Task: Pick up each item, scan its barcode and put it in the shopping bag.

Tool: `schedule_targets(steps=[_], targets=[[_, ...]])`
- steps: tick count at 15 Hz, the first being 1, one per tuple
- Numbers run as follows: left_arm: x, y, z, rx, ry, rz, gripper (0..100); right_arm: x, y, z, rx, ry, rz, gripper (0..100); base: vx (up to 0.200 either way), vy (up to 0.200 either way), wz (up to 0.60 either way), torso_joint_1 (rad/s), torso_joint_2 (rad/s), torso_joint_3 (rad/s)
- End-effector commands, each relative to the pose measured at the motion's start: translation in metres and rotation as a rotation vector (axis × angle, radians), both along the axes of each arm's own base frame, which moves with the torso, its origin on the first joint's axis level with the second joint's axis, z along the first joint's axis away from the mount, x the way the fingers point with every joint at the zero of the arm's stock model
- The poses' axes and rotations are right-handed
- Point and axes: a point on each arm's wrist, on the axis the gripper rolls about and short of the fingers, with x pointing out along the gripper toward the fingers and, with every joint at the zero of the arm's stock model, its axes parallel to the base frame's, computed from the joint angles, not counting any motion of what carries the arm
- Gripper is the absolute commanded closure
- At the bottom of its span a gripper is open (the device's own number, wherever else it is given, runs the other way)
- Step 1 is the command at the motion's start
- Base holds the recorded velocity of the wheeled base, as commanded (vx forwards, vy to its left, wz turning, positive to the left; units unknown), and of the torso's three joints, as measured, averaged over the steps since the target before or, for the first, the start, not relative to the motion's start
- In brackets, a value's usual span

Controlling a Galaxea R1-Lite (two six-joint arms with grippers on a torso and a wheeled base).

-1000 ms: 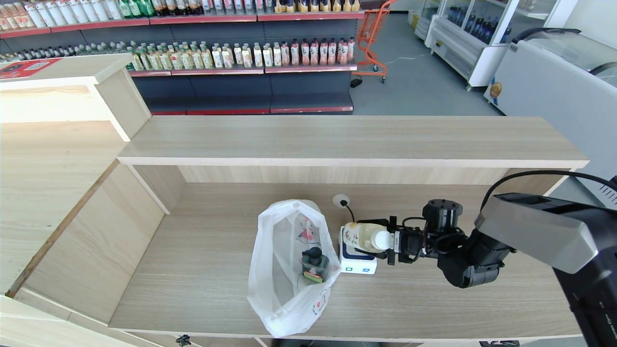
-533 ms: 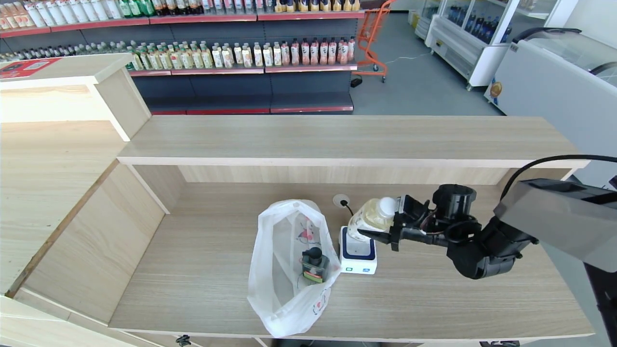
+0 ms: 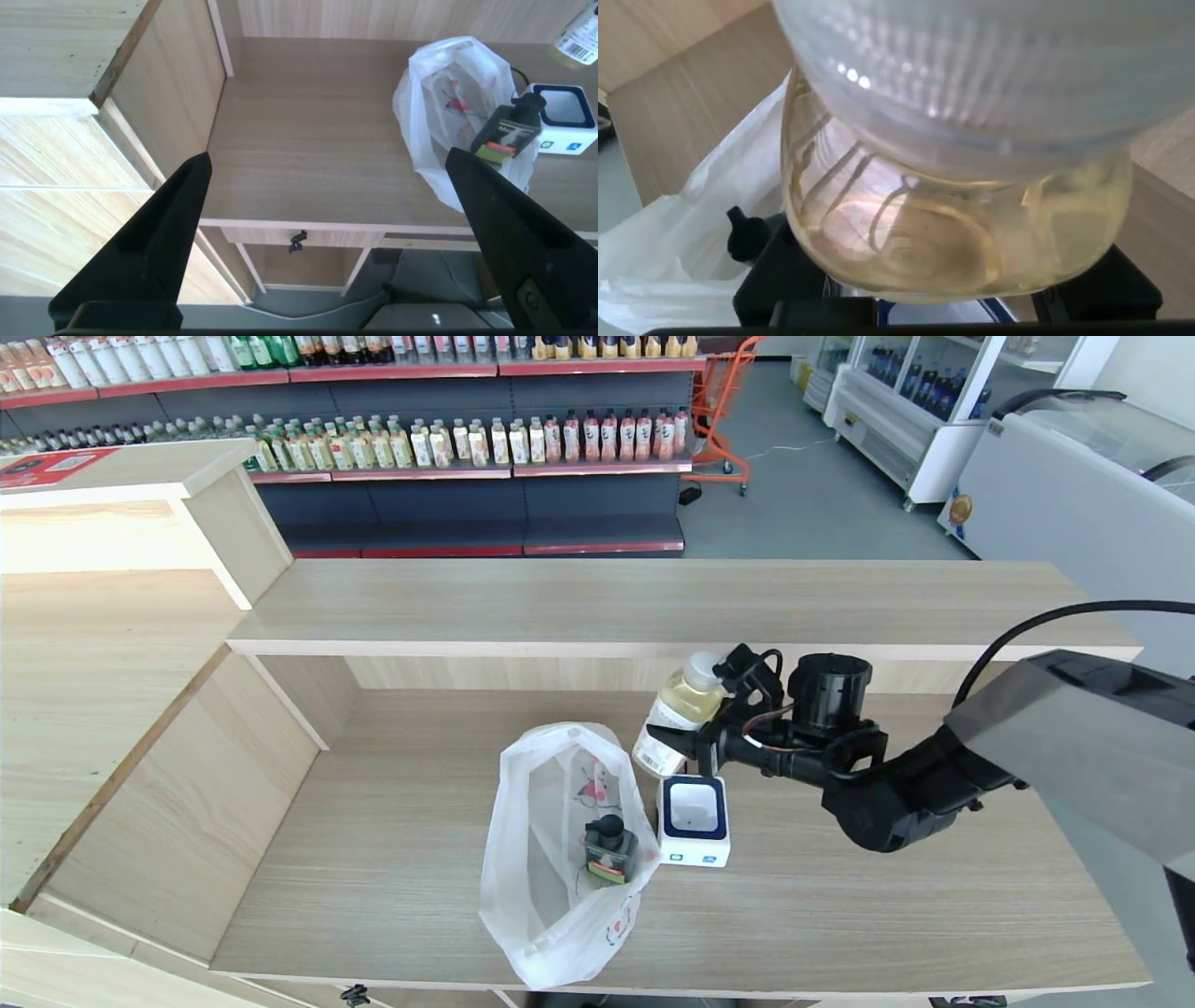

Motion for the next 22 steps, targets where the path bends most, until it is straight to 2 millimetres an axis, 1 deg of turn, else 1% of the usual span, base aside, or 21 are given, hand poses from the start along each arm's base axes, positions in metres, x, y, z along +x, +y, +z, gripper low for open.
schedule_targets(steps=[1, 3, 5, 6, 7, 9, 13, 15, 17, 20, 22], targets=[[0.000, 0.000, 0.000, 0.000, 0.001, 0.000, 0, 0.016, 0.033, -0.021, 0.011, -0.002, 0.052, 100, 0.000, 0.000, 0.00, 0.000, 0.00, 0.000], [0.000, 0.000, 0.000, 0.000, 0.001, 0.000, 0, 0.024, 0.050, -0.039, 0.000, 0.037, 0.077, 100, 0.000, 0.000, 0.00, 0.000, 0.00, 0.000], [0.000, 0.000, 0.000, 0.000, 0.001, 0.000, 0, 0.025, 0.066, -0.054, -0.002, 0.085, 0.105, 100, 0.000, 0.000, 0.00, 0.000, 0.00, 0.000], [0.000, 0.000, 0.000, 0.000, 0.001, 0.000, 0, 0.025, 0.077, -0.059, 0.006, 0.091, 0.123, 100, 0.000, 0.000, 0.00, 0.000, 0.00, 0.000], [0.000, 0.000, 0.000, 0.000, 0.001, 0.000, 0, 0.026, 0.081, -0.061, 0.006, 0.092, 0.129, 100, 0.000, 0.000, 0.00, 0.000, 0.00, 0.000], [0.000, 0.000, 0.000, 0.000, 0.001, 0.000, 0, 0.038, 0.095, -0.072, 0.014, 0.073, 0.140, 100, 0.000, 0.000, 0.00, 0.000, 0.00, 0.000], [0.000, 0.000, 0.000, 0.000, 0.001, 0.000, 0, 0.052, 0.094, -0.088, -0.004, 0.100, 0.121, 100, 0.000, 0.000, 0.00, 0.000, 0.00, 0.000], [0.000, 0.000, 0.000, 0.000, 0.001, 0.000, 0, 0.055, 0.096, -0.103, -0.014, 0.111, 0.121, 100, 0.000, 0.000, 0.00, 0.000, 0.00, 0.000], [0.000, 0.000, 0.000, 0.000, 0.001, 0.000, 0, 0.059, 0.098, -0.113, -0.036, 0.080, 0.127, 100, 0.000, 0.000, 0.00, 0.000, 0.00, 0.000], [0.000, 0.000, 0.000, 0.000, 0.001, 0.000, 0, 0.062, 0.099, -0.127, -0.055, 0.070, 0.126, 100, 0.000, 0.000, 0.00, 0.000, 0.00, 0.000], [0.000, 0.000, 0.000, 0.000, 0.001, 0.000, 0, 0.063, 0.099, -0.131, -0.074, 0.045, 0.128, 100, 0.000, 0.000, 0.00, 0.000, 0.00, 0.000]])
